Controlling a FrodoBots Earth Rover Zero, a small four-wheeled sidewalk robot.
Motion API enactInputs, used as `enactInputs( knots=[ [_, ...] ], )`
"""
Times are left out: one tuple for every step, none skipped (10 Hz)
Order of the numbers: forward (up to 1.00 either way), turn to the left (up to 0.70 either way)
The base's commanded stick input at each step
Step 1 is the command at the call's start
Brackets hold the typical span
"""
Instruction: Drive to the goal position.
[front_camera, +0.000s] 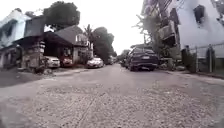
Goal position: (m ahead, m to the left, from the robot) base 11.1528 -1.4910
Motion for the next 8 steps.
enactInputs(
  knots=[
    [0.7, 0.0],
    [0.7, 0.0],
    [0.7, 0.0],
    [0.7, 0.0],
    [0.7, 0.0],
    [0.7, 0.0],
    [0.7, 0.0],
    [0.7, 0.0]
  ],
)
